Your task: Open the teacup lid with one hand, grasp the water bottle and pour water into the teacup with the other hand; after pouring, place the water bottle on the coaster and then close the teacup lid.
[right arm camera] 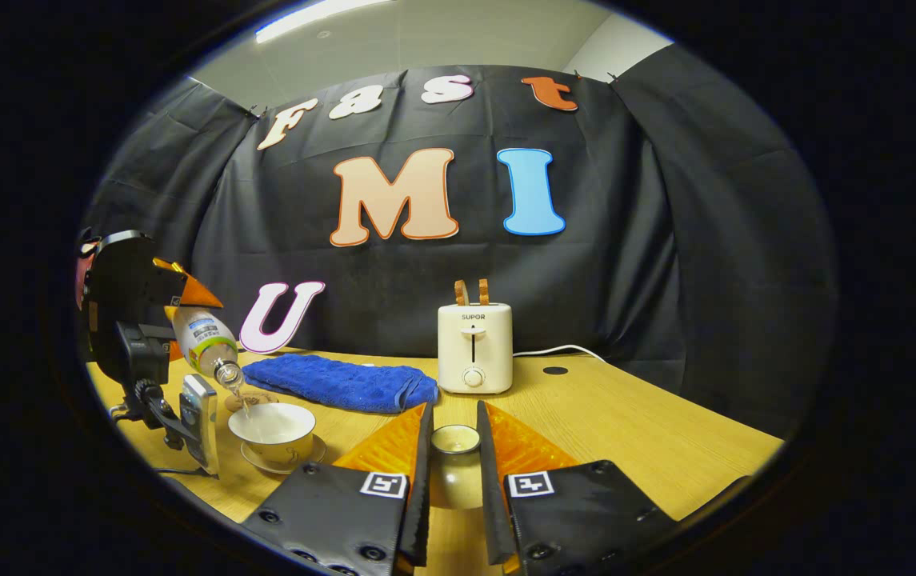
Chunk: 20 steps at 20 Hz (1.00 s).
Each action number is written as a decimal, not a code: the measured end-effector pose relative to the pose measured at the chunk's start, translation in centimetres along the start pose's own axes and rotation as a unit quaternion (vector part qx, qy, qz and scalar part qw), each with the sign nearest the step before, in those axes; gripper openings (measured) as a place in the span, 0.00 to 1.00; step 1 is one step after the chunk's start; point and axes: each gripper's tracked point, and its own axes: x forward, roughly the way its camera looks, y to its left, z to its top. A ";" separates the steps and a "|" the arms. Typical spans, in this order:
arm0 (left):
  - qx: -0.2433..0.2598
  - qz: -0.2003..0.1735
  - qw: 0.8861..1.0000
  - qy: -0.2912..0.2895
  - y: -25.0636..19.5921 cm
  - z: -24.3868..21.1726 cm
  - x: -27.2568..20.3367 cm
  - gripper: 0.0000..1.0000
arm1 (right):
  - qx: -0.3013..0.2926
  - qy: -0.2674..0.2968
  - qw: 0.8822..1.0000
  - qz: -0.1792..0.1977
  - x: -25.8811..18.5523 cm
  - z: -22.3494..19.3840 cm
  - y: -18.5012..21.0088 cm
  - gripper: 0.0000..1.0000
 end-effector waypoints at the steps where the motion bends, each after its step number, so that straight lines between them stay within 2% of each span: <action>1: 0.006 0.001 1.000 0.002 0.2 0.0 0.0 0.53 | 0.000 0.000 1.000 0.000 0.0 0.0 0.0 0.31; 4: 0.025 0.000 1.000 0.005 0.9 -0.2 -0.1 0.53 | 0.000 0.000 1.000 0.000 0.0 0.0 -0.1 0.31; 10: 0.032 -0.010 0.999 0.009 0.8 -0.5 0.1 0.53 | 0.000 0.000 1.000 0.001 0.0 0.0 0.1 0.31; 15: 0.019 -0.013 1.000 0.001 -0.2 0.0 0.4 0.53 | 0.000 0.000 1.000 0.001 0.1 0.0 0.1 0.31; 17: -0.011 -0.024 1.000 -0.007 -1.4 0.1 0.5 0.53 | 0.000 0.000 1.000 0.001 0.1 -0.1 0.0 0.31; 20: -0.099 -0.041 0.994 -0.028 -3.4 1.0 0.3 0.52 | 0.000 0.000 1.000 0.001 0.0 -0.1 0.1 0.31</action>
